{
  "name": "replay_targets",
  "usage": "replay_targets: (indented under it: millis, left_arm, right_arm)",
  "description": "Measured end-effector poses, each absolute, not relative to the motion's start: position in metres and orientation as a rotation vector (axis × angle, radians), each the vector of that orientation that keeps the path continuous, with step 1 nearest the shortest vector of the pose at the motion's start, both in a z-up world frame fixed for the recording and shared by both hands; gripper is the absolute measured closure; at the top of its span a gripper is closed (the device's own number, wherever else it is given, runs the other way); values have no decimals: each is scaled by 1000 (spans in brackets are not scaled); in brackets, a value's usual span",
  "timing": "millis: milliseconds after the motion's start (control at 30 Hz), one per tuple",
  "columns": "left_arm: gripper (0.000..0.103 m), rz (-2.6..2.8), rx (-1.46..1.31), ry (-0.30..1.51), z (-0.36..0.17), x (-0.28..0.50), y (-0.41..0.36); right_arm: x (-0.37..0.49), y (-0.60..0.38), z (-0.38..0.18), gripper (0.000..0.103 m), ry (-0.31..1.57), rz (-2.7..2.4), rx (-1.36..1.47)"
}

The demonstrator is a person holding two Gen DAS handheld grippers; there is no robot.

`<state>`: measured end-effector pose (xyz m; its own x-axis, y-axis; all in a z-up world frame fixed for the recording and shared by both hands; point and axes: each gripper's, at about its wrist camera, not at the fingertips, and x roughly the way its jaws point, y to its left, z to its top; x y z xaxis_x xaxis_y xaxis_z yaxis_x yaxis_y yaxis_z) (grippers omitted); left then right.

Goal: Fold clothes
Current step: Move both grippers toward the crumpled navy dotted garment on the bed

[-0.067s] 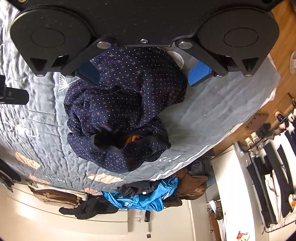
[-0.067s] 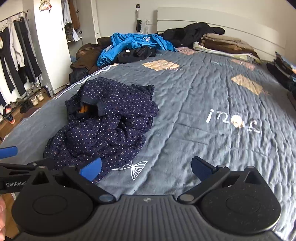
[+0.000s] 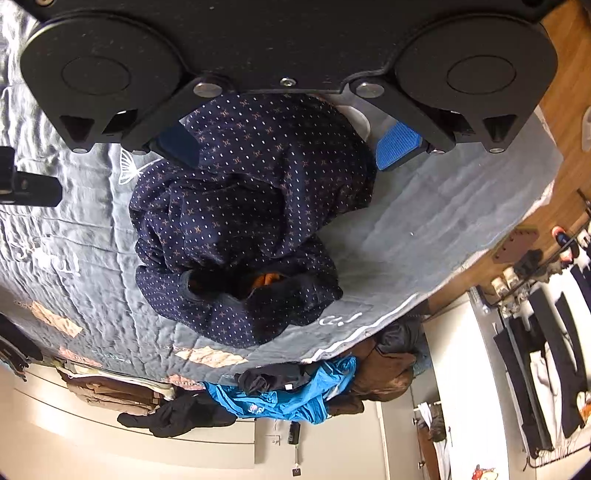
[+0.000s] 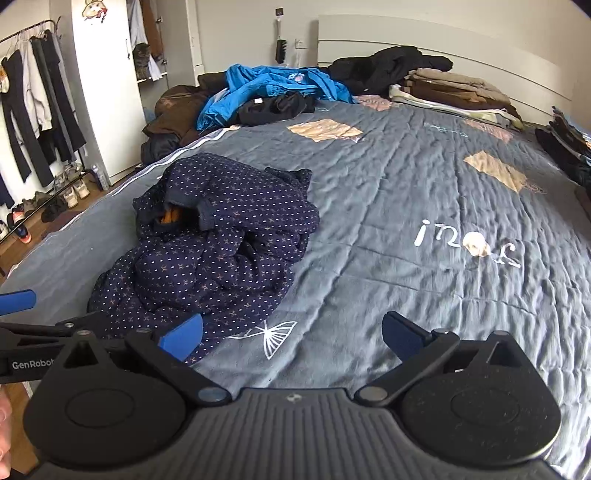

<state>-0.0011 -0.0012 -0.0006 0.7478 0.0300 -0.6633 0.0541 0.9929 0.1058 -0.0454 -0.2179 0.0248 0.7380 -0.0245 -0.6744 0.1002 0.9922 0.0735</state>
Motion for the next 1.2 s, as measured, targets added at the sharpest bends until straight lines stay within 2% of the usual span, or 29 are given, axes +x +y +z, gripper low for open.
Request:
replay_targets:
  millis: [733, 1200]
  left_arm:
    - [0, -53, 15, 767, -12, -13, 5]
    - [0, -16, 125, 709, 2, -34, -7]
  right_arm:
    - [-49, -206, 13, 1, 788, 1, 69]
    - [-69, -206, 26, 1, 755, 29, 63]
